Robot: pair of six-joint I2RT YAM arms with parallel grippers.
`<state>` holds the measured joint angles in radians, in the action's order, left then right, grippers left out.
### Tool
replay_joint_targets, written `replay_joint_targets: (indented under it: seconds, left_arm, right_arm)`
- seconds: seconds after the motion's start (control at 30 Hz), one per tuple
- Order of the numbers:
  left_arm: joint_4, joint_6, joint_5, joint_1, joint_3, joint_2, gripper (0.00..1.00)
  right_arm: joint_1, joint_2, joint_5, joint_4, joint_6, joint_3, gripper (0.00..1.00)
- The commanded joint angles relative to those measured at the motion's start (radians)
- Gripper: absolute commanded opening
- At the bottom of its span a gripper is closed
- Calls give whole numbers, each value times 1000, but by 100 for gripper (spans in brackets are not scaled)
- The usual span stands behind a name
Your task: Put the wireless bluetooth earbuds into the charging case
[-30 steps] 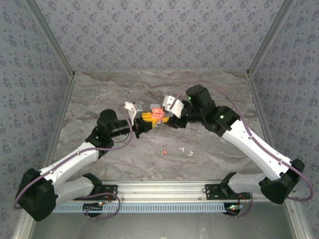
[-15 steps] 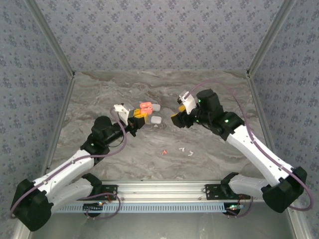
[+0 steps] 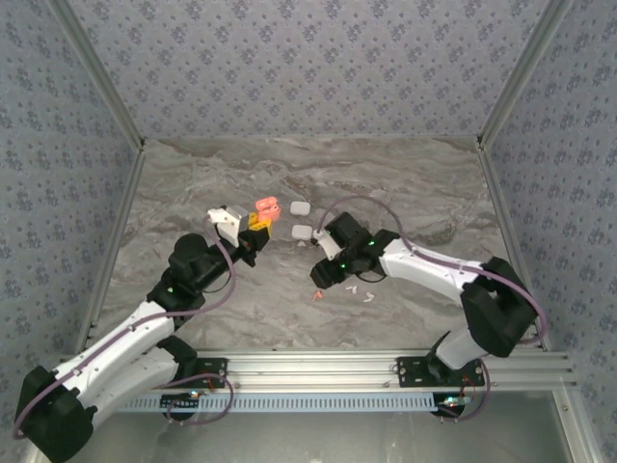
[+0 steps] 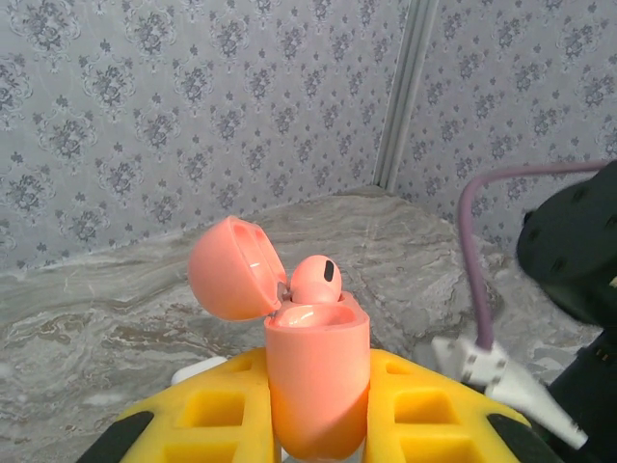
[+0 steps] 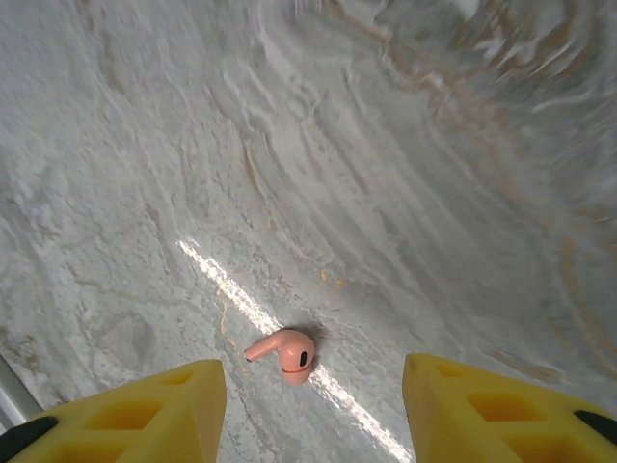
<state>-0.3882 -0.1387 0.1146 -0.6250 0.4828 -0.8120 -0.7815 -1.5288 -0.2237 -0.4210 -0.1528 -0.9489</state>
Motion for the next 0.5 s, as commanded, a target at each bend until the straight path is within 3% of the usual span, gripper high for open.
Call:
replay_joint_targets:
  seconds: [0.0,0.47]
  left_arm:
    - [-4,14,-16,-8,11,17,0]
    - [5,17,-15,-8,14,18,0]
  right_arm:
    - [-22,-58,6,10,-23,-25,53]
    - [-65,-189,-17,-8,1,-47,41]
